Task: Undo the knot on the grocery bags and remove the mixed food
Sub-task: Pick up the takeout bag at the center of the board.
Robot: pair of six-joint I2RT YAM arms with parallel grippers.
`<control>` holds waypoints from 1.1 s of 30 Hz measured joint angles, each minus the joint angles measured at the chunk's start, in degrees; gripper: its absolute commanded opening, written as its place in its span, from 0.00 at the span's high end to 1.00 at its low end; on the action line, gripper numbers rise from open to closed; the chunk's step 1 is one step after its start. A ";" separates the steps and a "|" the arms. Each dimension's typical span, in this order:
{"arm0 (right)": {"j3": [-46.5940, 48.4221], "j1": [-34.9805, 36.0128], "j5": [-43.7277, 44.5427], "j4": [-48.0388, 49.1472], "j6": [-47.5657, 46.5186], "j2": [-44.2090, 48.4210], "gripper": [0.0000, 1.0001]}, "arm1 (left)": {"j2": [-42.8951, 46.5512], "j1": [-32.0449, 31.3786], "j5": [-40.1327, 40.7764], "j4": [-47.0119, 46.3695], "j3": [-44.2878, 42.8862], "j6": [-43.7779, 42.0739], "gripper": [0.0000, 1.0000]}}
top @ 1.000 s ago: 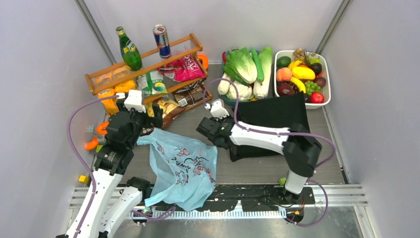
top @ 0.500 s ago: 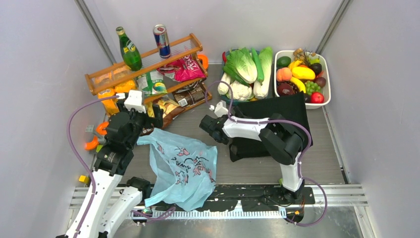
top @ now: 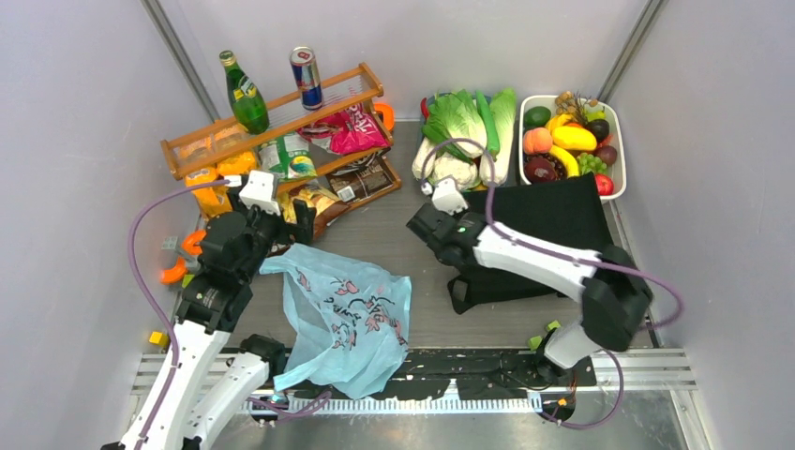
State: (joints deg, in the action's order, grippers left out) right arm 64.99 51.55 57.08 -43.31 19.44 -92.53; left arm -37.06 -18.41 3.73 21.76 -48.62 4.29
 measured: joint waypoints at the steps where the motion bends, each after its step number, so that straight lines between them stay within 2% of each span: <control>1: -0.35 -0.04 -2.01 -0.20 -0.28 3.19 0.95 | -0.15 -0.20 -0.33 0.02 -0.02 -0.02 0.00; 9: 2.32 -4.44 -21.11 -2.25 -3.10 28.63 0.95 | -2.49 -5.86 -6.29 1.73 -1.11 -1.79 0.00; 15: 8.98 -6.43 -29.81 -4.68 -4.44 34.10 0.95 | -8.35 -15.47 -12.22 6.25 -1.64 -1.09 0.00; 22: 9.27 -8.35 -34.51 -4.90 -6.10 34.91 0.95 | -12.37 -26.34 -17.64 9.97 3.08 5.55 0.00; 29: 7.39 -11.32 -37.62 -4.09 -7.76 36.28 0.95 | -10.47 -40.37 -8.46 15.41 5.11 16.37 0.01; 33: 6.71 -12.79 -39.85 -3.13 -8.50 37.22 0.95 | -14.73 -48.19 -2.01 17.16 5.38 21.03 0.01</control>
State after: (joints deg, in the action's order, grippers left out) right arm 71.70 38.76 17.23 -46.44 10.94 -55.31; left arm -51.79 -66.61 1.72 38.92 -43.24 25.32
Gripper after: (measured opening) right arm 0.081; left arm 0.994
